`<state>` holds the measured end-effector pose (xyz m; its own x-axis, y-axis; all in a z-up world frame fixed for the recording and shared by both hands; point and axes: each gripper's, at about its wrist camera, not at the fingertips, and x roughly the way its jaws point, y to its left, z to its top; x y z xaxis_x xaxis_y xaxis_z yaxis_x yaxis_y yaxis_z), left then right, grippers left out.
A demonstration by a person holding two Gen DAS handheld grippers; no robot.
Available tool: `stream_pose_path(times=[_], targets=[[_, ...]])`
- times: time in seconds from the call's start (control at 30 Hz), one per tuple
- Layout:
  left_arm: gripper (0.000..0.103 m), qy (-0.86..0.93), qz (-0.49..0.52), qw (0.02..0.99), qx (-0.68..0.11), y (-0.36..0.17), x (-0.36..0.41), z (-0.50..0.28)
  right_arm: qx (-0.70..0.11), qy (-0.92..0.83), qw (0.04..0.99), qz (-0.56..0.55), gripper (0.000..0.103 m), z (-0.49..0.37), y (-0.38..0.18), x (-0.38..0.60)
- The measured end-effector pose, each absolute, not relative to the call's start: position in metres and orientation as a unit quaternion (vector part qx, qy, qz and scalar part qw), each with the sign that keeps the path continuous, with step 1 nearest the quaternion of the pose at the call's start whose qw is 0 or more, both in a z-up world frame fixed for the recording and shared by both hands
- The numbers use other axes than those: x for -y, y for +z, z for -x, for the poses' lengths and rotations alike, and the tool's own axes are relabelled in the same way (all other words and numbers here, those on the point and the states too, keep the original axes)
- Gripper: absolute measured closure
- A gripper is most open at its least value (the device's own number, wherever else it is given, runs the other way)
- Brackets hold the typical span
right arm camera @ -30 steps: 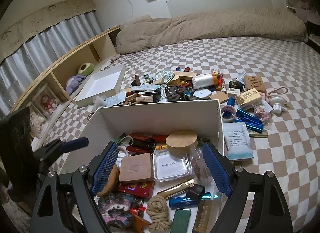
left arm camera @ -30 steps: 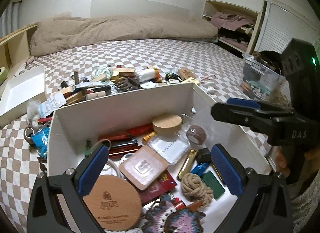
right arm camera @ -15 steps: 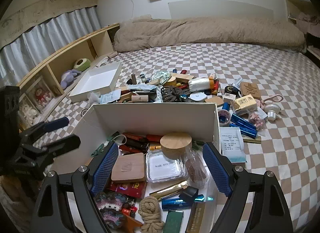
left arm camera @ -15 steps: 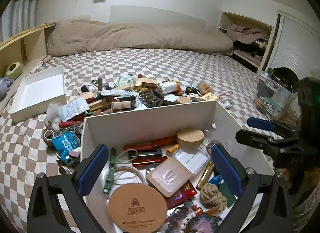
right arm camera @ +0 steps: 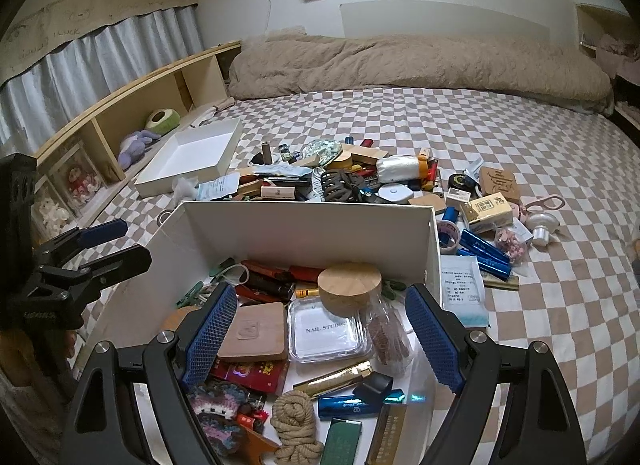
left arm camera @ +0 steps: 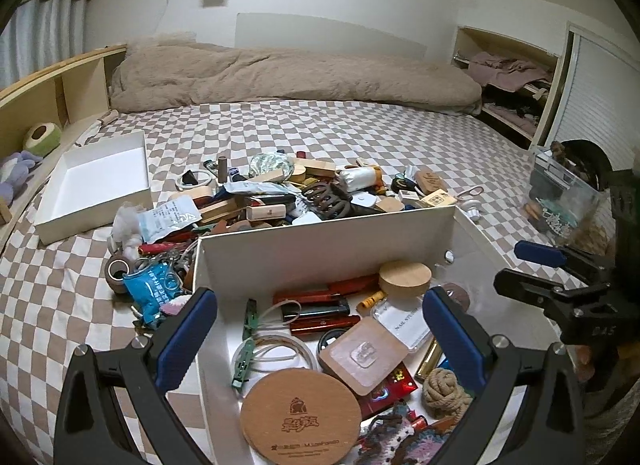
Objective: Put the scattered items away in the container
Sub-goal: 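Move both open tools back from the box toward the pile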
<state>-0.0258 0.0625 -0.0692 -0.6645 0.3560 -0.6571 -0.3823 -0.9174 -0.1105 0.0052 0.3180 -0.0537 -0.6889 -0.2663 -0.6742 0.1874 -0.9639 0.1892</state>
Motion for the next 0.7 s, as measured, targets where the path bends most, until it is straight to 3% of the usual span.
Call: stream_pose_path(times=[0.3, 0.4, 0.7], targets=[[0.000, 0.916, 0.351, 0.193, -0.025, -0.067, -0.055, 0.028, 0.049, -0.921, 0.119, -0.368, 0.017, -0.005, -0.051, -0.319], [0.000, 0.918, 0.348, 0.189, -0.024, -0.064, -0.049, 0.030, 0.050, -0.924, 0.115, -0.361, 0.000, -0.005, -0.048, -0.322], [0.000, 0.926, 0.336, 0.172, -0.015, -0.052, -0.027, 0.034, 0.055, -0.929, 0.106, -0.350, 0.000, -0.005, -0.035, -0.335]])
